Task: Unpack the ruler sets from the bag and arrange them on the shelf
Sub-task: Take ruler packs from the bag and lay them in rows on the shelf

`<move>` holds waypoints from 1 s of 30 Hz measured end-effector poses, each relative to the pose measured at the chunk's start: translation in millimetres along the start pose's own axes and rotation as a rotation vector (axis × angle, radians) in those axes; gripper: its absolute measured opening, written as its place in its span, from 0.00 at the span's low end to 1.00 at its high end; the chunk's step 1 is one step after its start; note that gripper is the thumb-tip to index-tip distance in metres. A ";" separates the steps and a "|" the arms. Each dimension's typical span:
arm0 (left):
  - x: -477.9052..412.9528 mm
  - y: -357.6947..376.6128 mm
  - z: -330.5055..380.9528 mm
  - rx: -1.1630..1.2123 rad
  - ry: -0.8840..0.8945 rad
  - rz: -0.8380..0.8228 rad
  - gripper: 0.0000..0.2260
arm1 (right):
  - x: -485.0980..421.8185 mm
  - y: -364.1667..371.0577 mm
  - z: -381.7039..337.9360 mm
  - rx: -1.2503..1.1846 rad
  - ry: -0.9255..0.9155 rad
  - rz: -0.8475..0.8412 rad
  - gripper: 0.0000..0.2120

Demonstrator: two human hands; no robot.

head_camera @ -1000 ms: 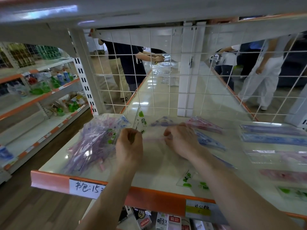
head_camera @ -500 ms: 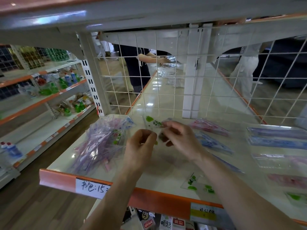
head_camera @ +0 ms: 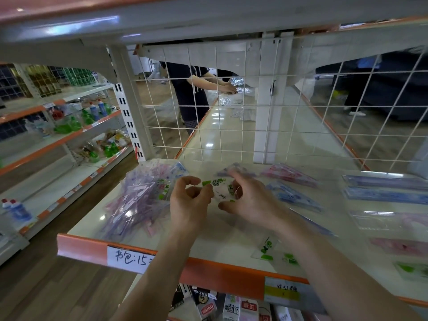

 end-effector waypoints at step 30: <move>4.0 -4.0 1.7 -0.869 0.316 -0.254 0.14 | -2.3 -1.5 -28.6 0.392 0.099 -0.459 0.09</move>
Point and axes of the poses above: each hand's wrist, its own x-axis away from the middle knuckle, its own y-axis out of the palm, z = x × y, the point moved 4 cm from there along -x, towards the middle knuckle, and after that the axes turned 5 degrees about z, right-handed, at the moved point
